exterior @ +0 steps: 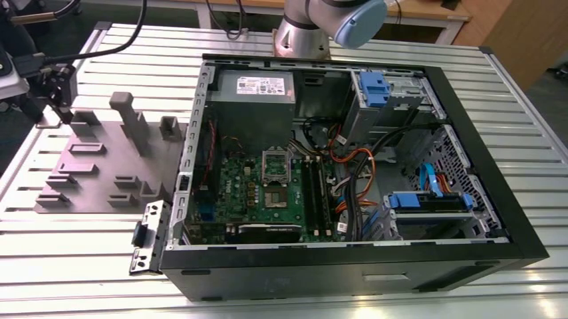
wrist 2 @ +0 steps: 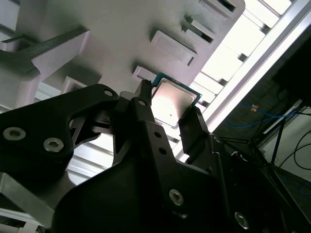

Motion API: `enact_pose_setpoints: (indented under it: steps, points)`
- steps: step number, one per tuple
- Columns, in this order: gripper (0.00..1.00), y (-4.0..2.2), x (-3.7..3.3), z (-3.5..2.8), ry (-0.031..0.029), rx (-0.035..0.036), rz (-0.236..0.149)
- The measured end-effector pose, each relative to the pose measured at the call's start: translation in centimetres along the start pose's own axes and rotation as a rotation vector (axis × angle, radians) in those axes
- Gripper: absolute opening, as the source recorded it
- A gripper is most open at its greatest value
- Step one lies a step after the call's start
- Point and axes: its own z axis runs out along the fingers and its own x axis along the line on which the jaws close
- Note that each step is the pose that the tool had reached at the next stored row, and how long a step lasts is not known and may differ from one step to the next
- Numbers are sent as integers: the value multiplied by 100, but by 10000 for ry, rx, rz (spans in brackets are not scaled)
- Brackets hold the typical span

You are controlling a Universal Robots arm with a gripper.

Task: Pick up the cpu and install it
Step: 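Pick up the cpu and move it towards the insertion slot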

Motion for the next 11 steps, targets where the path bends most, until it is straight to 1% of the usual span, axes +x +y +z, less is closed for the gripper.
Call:
enact_pose_setpoints:
  steps: [4, 11]
  points:
    - [47, 0, 0, -6, -1, -1, 0]
    - [47, 1, 1, -55, 1, 1, 0]
